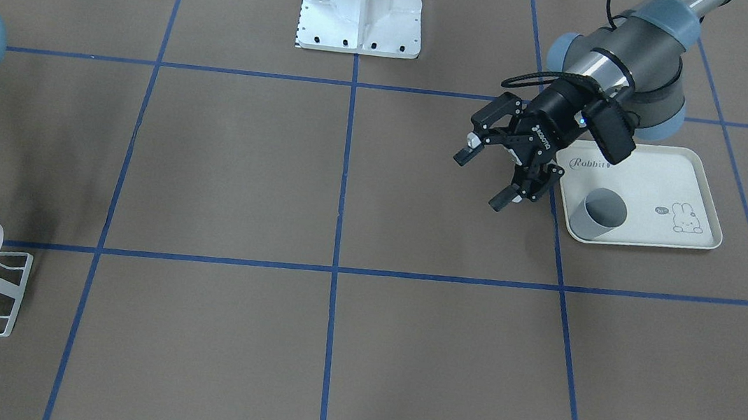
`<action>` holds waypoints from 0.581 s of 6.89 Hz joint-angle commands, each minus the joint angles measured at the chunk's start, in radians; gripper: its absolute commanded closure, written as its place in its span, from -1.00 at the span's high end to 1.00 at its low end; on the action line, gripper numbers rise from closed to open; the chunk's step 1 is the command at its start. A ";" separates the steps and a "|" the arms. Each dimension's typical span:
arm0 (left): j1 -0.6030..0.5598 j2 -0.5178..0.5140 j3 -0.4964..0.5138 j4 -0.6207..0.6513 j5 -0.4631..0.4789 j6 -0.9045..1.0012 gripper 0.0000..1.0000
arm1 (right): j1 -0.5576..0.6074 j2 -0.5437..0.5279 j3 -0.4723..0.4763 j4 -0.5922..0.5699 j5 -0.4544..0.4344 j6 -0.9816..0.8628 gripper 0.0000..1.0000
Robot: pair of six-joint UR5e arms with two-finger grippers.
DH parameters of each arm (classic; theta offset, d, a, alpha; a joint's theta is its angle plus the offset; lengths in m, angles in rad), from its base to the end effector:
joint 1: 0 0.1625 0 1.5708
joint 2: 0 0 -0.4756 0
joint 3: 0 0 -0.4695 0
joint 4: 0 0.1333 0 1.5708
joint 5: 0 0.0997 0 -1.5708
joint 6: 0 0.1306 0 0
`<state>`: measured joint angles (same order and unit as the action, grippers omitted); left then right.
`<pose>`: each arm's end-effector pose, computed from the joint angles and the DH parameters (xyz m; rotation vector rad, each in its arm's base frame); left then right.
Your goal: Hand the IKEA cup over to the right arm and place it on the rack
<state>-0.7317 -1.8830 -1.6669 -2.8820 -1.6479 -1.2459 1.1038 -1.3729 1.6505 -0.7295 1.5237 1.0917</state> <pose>0.4318 -0.5534 0.3108 0.8194 1.5176 -0.2348 -0.1933 -0.6931 0.4674 0.8389 -0.7687 0.5835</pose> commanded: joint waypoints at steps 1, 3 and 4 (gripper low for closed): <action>-0.127 0.059 -0.001 0.079 -0.108 0.196 1.00 | -0.010 -0.014 0.125 -0.104 0.035 0.007 1.00; -0.228 0.221 -0.016 0.086 -0.173 0.497 1.00 | -0.033 -0.012 0.227 -0.203 0.082 0.025 1.00; -0.256 0.269 -0.010 0.090 -0.190 0.604 1.00 | -0.048 -0.012 0.280 -0.253 0.114 0.030 1.00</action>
<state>-0.9487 -1.6805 -1.6771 -2.7966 -1.8129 -0.7768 1.0714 -1.3855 1.8713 -0.9270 1.6055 1.1126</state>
